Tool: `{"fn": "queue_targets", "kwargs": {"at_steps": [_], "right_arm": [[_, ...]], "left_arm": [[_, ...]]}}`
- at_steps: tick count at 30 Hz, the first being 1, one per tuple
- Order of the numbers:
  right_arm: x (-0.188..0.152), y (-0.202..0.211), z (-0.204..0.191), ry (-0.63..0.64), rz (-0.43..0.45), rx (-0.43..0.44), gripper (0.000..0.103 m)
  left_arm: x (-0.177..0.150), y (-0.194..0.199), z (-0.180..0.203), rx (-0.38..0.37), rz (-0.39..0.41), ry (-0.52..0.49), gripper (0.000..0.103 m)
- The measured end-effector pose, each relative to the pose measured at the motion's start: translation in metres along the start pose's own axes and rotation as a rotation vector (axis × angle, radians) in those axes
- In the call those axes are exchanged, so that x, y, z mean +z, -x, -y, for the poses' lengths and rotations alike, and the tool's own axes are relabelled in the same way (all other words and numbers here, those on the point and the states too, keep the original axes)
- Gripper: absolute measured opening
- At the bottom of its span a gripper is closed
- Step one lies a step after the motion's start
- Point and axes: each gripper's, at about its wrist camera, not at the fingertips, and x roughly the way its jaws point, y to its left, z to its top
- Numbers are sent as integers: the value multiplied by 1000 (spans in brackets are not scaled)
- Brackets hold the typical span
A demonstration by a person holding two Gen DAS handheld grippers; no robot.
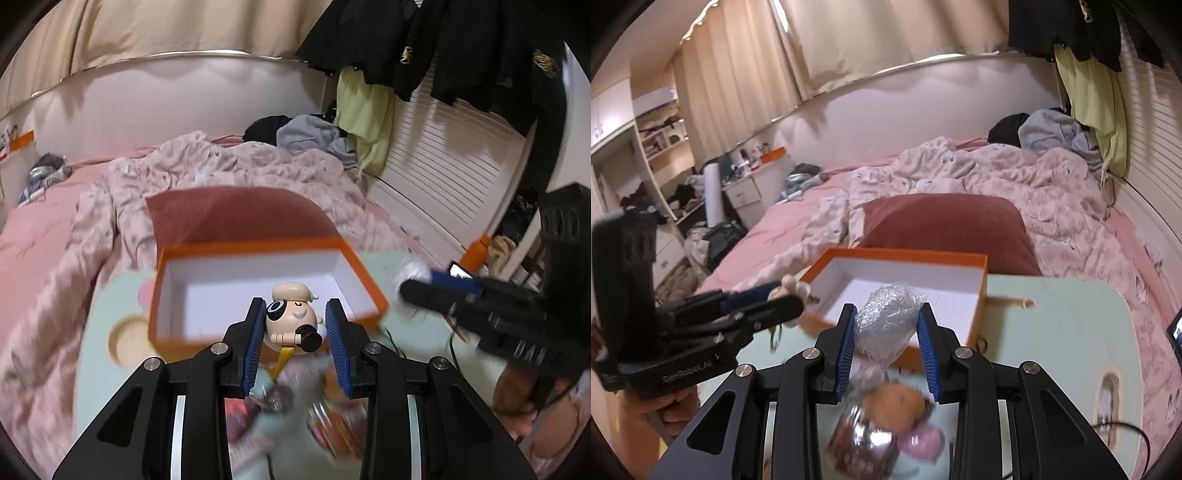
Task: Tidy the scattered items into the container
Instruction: 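Lower the keychain figure into the box with the left gripper while the right gripper drops the plastic bag in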
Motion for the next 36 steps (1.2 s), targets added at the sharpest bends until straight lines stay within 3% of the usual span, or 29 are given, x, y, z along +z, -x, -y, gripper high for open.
{"fn": "queue_targets", "kwargs": {"at_steps": [10,12,14,19,23,26,30,36], "right_arm": [[10,-68,6,-26,-87,-115,33],[9,-71,10,-39,-84,-136,46],[9,-66,14,-65,-66,-147,58],[4,-35,8,-59,0,-113,65],[-7,-5,-4,-8,3,-76,67],[-27,21,-13,48,-17,-56,68],[-65,47,-16,96,-69,-65,73],[-119,53,1,28,-215,-98,73]], "left_arm": [[12,-63,-34,65,-102,66,35],[8,-67,-37,88,-118,71,35],[6,-68,-40,107,-124,80,35],[3,-48,-45,78,-96,136,55],[-4,-18,-40,51,-52,149,55],[-19,3,-30,40,-47,117,56],[-64,27,-6,42,-76,38,60],[-123,39,8,84,-141,25,63]]}}
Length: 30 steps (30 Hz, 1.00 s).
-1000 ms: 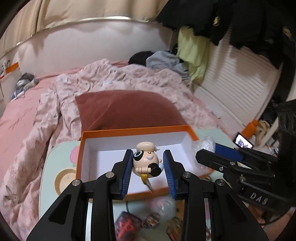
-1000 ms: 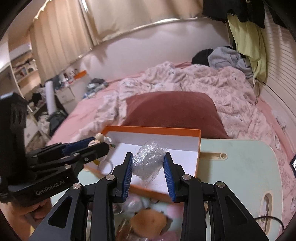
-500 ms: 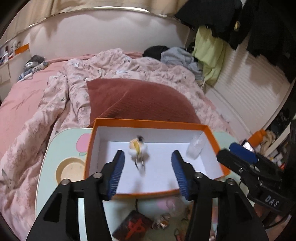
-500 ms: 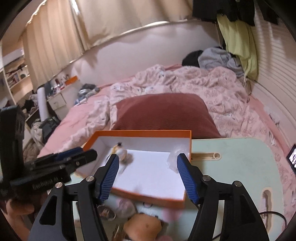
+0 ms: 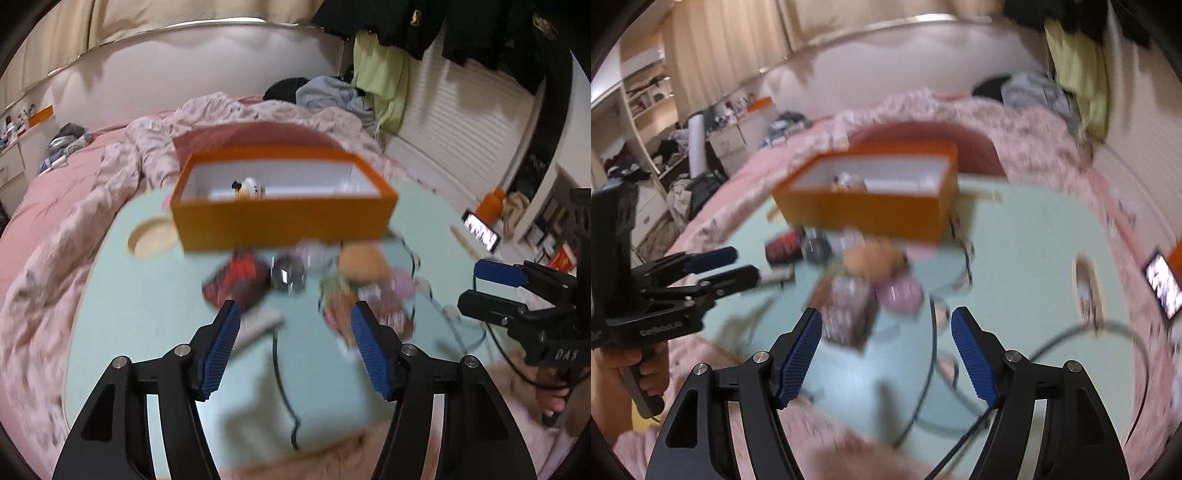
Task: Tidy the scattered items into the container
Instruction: 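Lower the keychain figure into the box with the left gripper while the right gripper drops the plastic bag in, then grasp the white RED EARTH tube on the table with the left gripper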
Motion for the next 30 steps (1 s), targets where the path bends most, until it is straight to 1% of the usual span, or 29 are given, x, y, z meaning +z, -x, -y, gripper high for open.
{"fn": "queue_targets", "kwargs": {"at_steps": [2,3,4,5,7,8,9,10,11,12,14,22,24,25,27,28,30], "right_arm": [[-10,-14,3,-22,-72,-8,72],[-13,-22,6,-45,-113,1,73],[-15,-25,6,-57,-114,0,73],[-16,-25,4,-55,-105,-24,73],[-18,-29,0,-26,-119,-48,78],[-18,-31,-4,-4,-125,-53,84],[-19,-34,-7,22,-133,-61,95],[-20,-37,-10,46,-148,-74,101],[-21,-41,-14,72,-157,-98,103],[-23,-44,-18,97,-164,-126,103],[-25,-46,-21,115,-162,-143,103],[-25,-45,-19,116,-159,-139,103],[-25,-45,-19,115,-160,-138,103],[-25,-45,-19,115,-159,-137,103],[-25,-45,-19,117,-156,-138,103],[-25,-45,-18,117,-156,-137,103],[-23,-46,-19,117,-155,-135,103]], "left_arm": [[-9,-6,-1,8,-39,9,63],[-14,-10,-1,37,-61,10,63],[-17,-13,1,58,-70,6,63],[-22,-16,2,79,-76,0,63],[-29,-22,3,90,-89,1,63],[-32,-28,4,97,-106,2,66],[-34,-30,6,126,-96,-16,79],[-35,-33,6,123,-98,-13,91],[-34,-35,8,116,-104,-20,95],[-34,-37,9,107,-109,-29,103],[-33,-38,10,102,-108,-35,103],[-36,-37,10,97,-97,-34,103],[-37,-34,6,72,-83,-17,101],[-36,-29,0,17,-69,2,93],[-32,-21,-15,-65,-40,55,79],[-29,-16,-26,-54,-18,87,76],[-23,-13,-38,8,7,97,72]]}}
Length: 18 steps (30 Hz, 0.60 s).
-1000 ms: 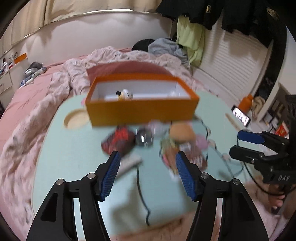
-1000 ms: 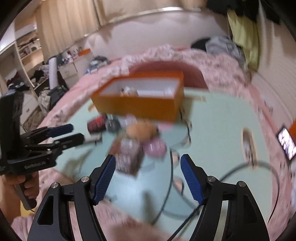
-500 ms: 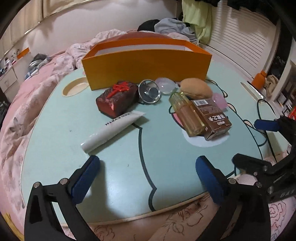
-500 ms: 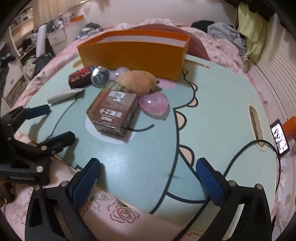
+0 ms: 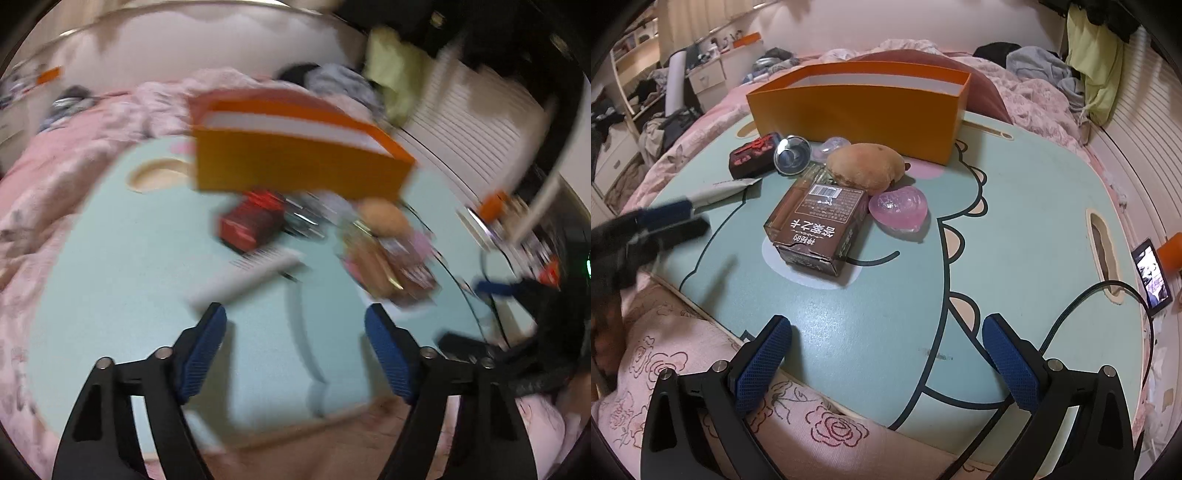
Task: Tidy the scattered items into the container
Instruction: 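Grasp the white RED EARTH tube on the table with the left gripper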
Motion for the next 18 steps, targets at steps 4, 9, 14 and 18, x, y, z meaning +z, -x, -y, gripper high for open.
{"fn": "queue_targets", "kwargs": {"at_steps": [4,9,14,18], "right_arm": [[0,0,1,0,0,0,103],[-1,0,1,0,1,1,103],[0,1,1,1,4,1,103],[0,2,2,-9,15,12,103]], "left_arm": [[10,-6,-7,46,3,-49,72],[17,-20,-2,46,-12,-127,72],[13,-32,4,41,-55,-150,34],[6,-31,18,49,-40,-191,30]]}}
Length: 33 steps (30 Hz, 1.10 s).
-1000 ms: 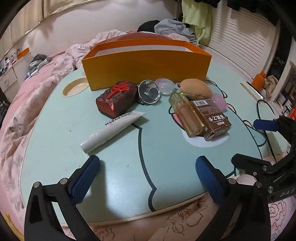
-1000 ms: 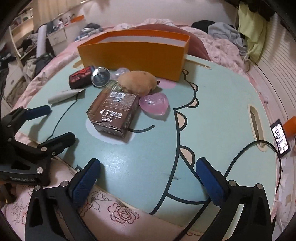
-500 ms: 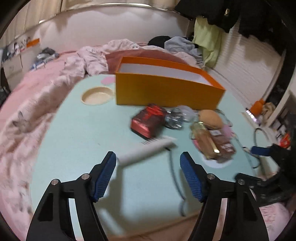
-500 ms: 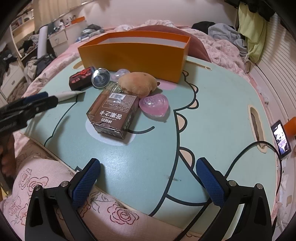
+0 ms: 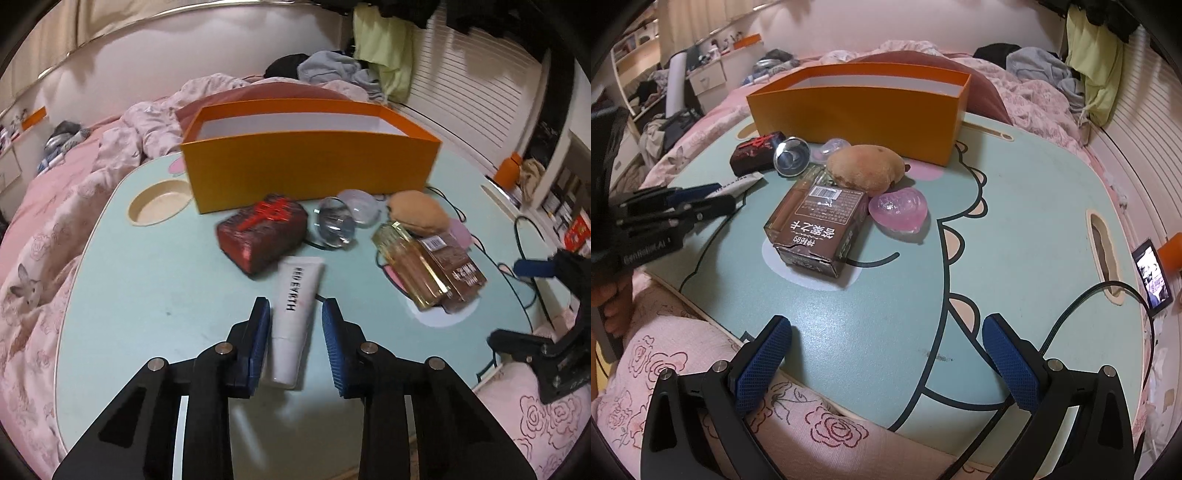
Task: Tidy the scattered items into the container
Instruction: 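Grasp the white RED EARTH tube on the table with the left gripper, then place the tube in the box with the left gripper while the right gripper places the pink heart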
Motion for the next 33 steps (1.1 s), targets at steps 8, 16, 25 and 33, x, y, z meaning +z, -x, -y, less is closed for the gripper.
{"fn": "queue_targets", "kwargs": {"at_steps": [8,16,25,33], "right_arm": [[5,10,47,-247,96,128,64],[40,-6,35,-124,101,53,47],[62,-34,12,13,46,0,45],[51,-23,14,12,102,-27,38]], "left_arm": [[-8,2,10,45,57,3,23],[-10,3,4,29,75,33,23],[-12,3,4,29,84,37,23],[-13,6,3,27,89,35,21]]}}
